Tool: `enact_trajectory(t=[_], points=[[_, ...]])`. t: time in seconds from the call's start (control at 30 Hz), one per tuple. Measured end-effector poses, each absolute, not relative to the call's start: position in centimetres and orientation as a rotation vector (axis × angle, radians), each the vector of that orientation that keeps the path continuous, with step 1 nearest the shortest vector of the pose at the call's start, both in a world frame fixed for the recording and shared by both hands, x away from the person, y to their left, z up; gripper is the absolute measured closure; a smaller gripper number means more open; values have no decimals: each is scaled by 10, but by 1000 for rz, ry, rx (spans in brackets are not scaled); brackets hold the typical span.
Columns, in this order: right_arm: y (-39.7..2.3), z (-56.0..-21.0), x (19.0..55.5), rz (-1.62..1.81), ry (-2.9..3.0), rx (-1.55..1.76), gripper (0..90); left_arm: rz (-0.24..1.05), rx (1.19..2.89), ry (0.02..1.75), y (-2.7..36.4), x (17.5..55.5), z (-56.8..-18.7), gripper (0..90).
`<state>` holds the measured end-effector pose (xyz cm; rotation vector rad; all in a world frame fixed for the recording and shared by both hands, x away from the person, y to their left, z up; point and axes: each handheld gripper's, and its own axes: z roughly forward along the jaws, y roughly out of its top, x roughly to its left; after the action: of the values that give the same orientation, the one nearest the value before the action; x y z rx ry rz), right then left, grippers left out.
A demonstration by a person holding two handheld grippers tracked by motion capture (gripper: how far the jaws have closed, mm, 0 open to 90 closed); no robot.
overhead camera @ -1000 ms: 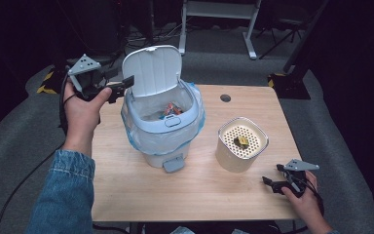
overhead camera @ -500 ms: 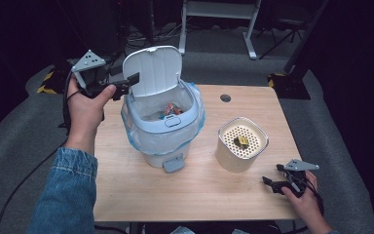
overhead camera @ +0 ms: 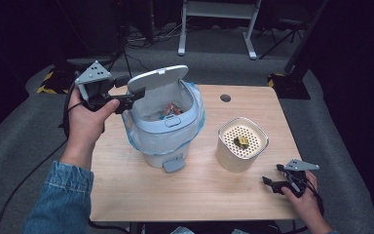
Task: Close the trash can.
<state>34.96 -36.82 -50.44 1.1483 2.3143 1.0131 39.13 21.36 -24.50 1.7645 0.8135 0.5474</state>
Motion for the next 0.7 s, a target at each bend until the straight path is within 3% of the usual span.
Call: enact_trajectory(t=[0.43, 0.7], points=[[-368, -504, 350, 1013, 2314, 1149, 150, 422, 1845, 715, 175, 377, -260, 369], [-368, -504, 350, 1013, 2314, 1149, 150, 383, 1887, 750, 158, 386, -270, 406]])
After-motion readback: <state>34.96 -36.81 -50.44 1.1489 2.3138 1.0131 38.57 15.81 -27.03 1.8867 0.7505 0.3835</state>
